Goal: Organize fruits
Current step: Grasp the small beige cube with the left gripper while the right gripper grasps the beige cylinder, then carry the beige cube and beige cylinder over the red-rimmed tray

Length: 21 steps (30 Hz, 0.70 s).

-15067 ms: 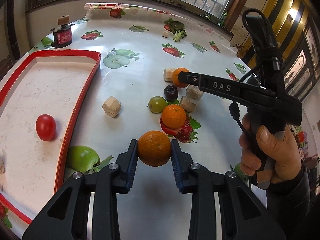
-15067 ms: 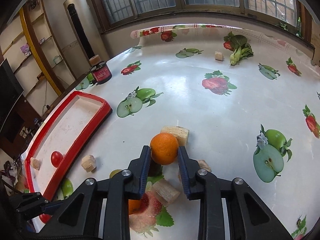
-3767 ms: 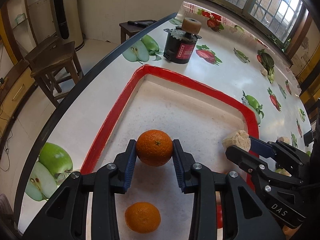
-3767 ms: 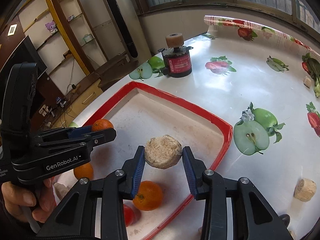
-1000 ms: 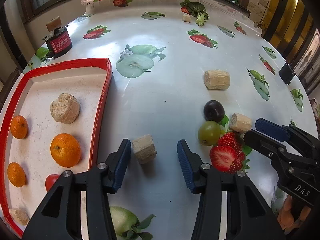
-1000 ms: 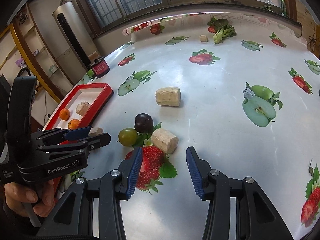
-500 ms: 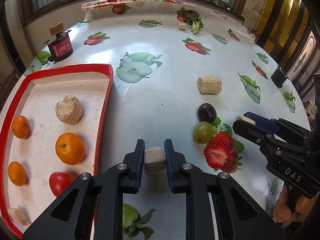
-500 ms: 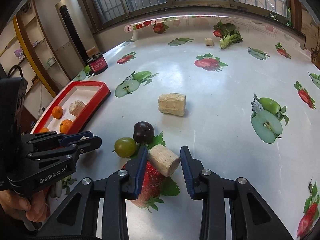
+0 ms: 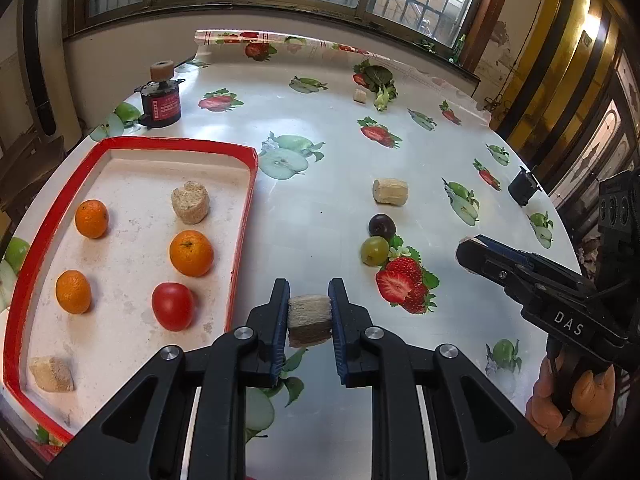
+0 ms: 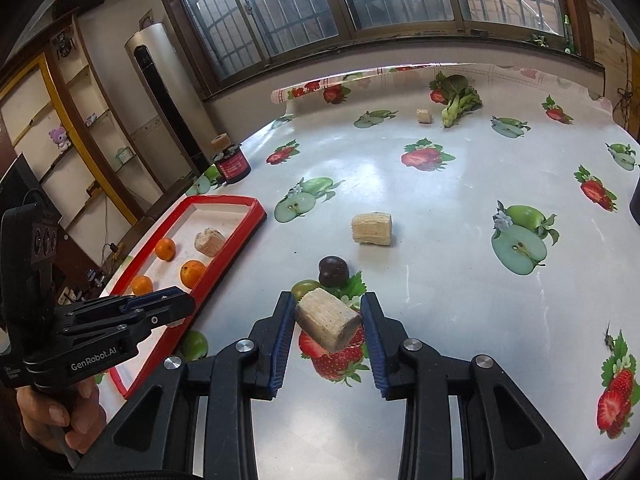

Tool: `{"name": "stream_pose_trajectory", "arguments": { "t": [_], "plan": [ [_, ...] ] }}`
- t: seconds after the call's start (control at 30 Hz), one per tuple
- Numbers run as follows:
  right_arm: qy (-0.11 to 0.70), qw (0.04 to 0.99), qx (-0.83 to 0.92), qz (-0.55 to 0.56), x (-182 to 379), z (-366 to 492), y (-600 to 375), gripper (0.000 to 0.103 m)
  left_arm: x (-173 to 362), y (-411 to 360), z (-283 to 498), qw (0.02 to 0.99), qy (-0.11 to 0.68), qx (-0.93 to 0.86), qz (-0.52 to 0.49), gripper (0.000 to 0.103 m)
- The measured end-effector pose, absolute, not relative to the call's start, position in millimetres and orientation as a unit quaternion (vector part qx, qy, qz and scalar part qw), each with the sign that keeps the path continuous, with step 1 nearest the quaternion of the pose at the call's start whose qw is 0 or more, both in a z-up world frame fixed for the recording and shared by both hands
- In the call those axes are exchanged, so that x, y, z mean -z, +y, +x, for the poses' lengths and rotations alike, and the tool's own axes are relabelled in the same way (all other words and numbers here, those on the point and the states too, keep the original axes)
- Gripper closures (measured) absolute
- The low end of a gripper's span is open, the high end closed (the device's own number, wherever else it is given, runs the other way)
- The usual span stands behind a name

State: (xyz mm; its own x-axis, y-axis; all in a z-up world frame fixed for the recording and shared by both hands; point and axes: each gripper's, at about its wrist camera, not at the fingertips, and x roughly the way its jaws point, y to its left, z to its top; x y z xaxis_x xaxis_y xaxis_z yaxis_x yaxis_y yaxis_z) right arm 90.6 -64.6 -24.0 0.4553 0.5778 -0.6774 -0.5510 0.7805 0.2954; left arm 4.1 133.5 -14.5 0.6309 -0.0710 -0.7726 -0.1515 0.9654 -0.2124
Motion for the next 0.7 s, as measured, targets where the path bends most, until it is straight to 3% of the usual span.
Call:
{"name": "stream_pose_trajectory", "arguments": {
  "t": [0.7],
  "plan": [
    [0.387, 0.84, -0.379, 0.004, 9.8, 45.4, -35.7, 0.069, -9.5, 168.4, -56.3, 0.905, 0.388, -0.072, -0.157, 0.086]
  ]
}}
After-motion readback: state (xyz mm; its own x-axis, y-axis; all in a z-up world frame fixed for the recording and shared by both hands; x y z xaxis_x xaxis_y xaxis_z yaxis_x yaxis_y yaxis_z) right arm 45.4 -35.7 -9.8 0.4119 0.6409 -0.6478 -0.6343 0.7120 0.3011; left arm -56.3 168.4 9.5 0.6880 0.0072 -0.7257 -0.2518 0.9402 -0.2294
